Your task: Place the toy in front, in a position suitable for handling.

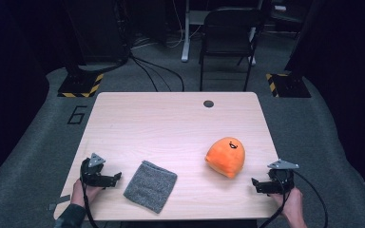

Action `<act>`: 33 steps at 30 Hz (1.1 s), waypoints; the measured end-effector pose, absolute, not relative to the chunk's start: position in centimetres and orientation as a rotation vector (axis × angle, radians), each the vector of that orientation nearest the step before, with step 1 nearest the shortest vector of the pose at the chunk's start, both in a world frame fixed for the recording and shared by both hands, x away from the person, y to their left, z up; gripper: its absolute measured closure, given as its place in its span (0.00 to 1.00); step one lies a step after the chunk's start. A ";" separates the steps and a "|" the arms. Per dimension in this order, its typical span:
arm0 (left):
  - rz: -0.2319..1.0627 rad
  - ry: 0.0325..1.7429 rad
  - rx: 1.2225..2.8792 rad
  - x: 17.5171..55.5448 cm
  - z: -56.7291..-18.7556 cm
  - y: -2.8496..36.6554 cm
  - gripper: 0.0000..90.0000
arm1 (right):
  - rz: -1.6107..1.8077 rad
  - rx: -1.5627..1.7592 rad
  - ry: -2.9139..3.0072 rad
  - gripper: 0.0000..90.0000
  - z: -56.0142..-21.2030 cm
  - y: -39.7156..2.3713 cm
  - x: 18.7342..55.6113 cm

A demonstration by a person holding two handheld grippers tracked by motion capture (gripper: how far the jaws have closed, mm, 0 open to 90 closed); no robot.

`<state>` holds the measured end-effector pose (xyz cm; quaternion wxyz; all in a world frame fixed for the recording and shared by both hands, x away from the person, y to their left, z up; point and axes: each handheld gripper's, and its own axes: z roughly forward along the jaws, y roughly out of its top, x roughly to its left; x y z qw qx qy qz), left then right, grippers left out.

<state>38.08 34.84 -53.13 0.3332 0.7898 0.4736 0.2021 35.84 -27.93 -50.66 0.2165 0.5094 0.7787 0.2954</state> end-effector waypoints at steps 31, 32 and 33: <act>0.528 1.239 2.061 38.1 -53.1 34.8 0.00 | 0.903 0.953 2.410 0.00 -42.7 -20.3 39.7; 0.528 1.237 2.063 38.1 -53.1 34.8 0.00 | 0.909 0.941 2.427 0.00 -42.5 -20.2 40.0; 0.528 1.237 2.062 38.1 -53.1 34.8 0.00 | 0.924 0.946 2.430 0.00 -42.4 -20.0 40.2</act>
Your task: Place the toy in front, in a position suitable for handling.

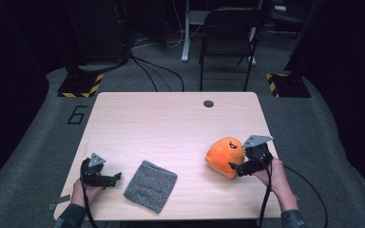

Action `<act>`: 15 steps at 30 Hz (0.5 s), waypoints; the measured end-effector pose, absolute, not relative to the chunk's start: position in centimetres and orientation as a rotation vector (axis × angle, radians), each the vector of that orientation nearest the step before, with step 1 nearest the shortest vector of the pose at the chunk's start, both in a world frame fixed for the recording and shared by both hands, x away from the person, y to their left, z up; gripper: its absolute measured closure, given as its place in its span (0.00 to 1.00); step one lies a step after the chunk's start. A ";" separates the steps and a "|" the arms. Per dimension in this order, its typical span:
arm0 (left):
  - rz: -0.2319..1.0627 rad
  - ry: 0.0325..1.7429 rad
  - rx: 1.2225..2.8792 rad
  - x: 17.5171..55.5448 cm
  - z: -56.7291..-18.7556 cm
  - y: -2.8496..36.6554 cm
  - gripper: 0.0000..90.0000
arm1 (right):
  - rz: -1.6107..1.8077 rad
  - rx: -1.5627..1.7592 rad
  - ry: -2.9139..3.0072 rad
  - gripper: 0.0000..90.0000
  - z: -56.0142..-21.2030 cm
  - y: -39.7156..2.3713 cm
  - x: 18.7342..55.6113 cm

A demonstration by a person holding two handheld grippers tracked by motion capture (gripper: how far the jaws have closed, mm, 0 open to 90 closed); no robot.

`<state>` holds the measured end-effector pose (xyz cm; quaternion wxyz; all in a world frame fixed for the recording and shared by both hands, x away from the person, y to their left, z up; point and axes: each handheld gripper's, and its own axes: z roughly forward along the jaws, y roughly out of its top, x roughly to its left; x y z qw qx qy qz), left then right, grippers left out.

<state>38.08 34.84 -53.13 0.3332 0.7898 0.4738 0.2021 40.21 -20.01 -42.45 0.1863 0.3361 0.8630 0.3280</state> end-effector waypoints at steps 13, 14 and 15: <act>0.531 1.235 2.057 38.1 -53.2 34.8 0.00 | 0.884 0.984 2.491 0.23 -44.6 -18.2 43.2; 0.531 1.235 2.057 38.1 -53.2 34.8 0.00 | 0.882 0.976 2.502 0.27 -44.7 -18.3 43.3; 0.531 1.235 2.057 38.1 -53.2 34.8 0.00 | 0.886 0.979 2.496 0.32 -44.9 -18.3 43.3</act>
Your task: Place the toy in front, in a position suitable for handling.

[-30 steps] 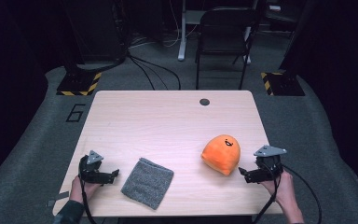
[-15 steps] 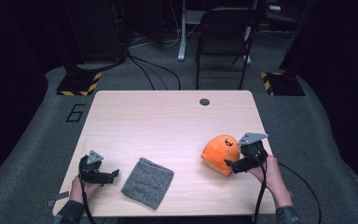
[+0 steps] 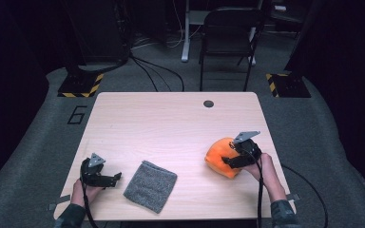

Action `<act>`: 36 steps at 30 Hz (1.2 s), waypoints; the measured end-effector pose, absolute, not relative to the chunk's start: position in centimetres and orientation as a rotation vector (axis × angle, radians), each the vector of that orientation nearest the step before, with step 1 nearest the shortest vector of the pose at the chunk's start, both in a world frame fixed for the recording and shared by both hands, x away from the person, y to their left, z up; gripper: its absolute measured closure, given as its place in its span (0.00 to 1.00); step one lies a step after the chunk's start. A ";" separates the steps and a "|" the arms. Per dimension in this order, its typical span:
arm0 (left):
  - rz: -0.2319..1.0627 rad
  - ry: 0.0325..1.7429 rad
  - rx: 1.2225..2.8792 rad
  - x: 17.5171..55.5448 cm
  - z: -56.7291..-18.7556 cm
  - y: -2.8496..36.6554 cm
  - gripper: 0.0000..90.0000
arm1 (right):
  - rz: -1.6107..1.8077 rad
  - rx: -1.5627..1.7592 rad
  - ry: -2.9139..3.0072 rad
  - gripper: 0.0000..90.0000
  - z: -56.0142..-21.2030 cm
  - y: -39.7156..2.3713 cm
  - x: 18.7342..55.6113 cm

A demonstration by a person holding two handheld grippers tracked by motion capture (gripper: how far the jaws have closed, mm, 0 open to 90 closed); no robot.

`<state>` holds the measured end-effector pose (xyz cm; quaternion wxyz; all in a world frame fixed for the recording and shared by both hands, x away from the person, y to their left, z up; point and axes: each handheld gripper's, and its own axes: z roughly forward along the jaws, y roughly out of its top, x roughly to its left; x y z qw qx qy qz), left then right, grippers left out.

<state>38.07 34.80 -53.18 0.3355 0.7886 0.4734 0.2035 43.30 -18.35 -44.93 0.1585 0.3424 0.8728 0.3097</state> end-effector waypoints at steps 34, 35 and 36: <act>0.530 1.234 2.058 38.1 -53.2 34.8 0.00 | 1.010 1.247 2.212 0.78 -41.1 -15.1 40.3; 0.530 1.234 2.058 38.1 -53.2 34.8 0.00 | 1.013 1.259 2.202 0.77 -41.0 -14.9 40.3; 0.530 1.234 2.058 38.1 -53.2 34.8 0.00 | 1.013 1.259 2.202 0.77 -41.0 -14.9 40.3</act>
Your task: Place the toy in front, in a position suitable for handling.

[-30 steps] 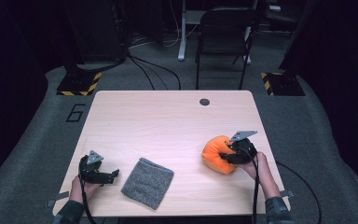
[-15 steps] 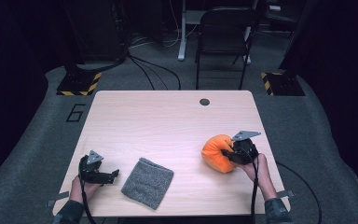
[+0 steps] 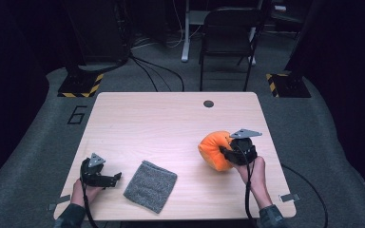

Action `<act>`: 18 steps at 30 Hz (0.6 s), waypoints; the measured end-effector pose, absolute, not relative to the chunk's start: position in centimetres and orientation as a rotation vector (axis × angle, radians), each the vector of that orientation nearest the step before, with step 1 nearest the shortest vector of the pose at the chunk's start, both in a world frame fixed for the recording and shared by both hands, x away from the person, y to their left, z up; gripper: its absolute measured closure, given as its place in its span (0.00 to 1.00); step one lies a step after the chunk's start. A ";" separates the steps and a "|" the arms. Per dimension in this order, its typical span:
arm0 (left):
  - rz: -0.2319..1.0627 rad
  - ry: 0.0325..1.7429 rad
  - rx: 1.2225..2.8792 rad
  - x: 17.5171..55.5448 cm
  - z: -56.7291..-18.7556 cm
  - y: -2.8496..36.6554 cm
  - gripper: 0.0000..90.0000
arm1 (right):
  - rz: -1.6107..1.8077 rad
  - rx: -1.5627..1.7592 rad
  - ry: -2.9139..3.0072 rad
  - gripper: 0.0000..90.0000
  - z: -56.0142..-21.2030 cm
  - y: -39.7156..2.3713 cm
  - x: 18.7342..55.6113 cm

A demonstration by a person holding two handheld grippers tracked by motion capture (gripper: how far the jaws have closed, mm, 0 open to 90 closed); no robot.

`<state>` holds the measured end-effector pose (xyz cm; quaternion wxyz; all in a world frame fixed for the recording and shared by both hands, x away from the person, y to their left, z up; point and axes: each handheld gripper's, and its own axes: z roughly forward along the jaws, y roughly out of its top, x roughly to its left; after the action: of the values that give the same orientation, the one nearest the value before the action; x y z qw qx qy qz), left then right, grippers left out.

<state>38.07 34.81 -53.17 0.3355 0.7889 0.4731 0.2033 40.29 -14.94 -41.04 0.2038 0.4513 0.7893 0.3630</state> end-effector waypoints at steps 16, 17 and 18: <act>0.530 1.233 2.058 38.1 -53.2 34.8 0.00 | 1.068 1.439 2.043 0.74 -41.7 -9.0 41.7; 0.530 1.233 2.058 38.1 -53.2 34.8 0.00 | 1.057 1.438 2.039 0.74 -41.8 -8.7 41.8; 0.530 1.233 2.058 38.1 -53.2 34.8 0.00 | 1.057 1.450 2.031 0.74 -42.0 -8.2 41.9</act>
<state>38.07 34.81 -53.17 0.3357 0.7890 0.4727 0.2034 41.93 -8.23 -41.97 0.2138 0.5226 0.7321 0.3810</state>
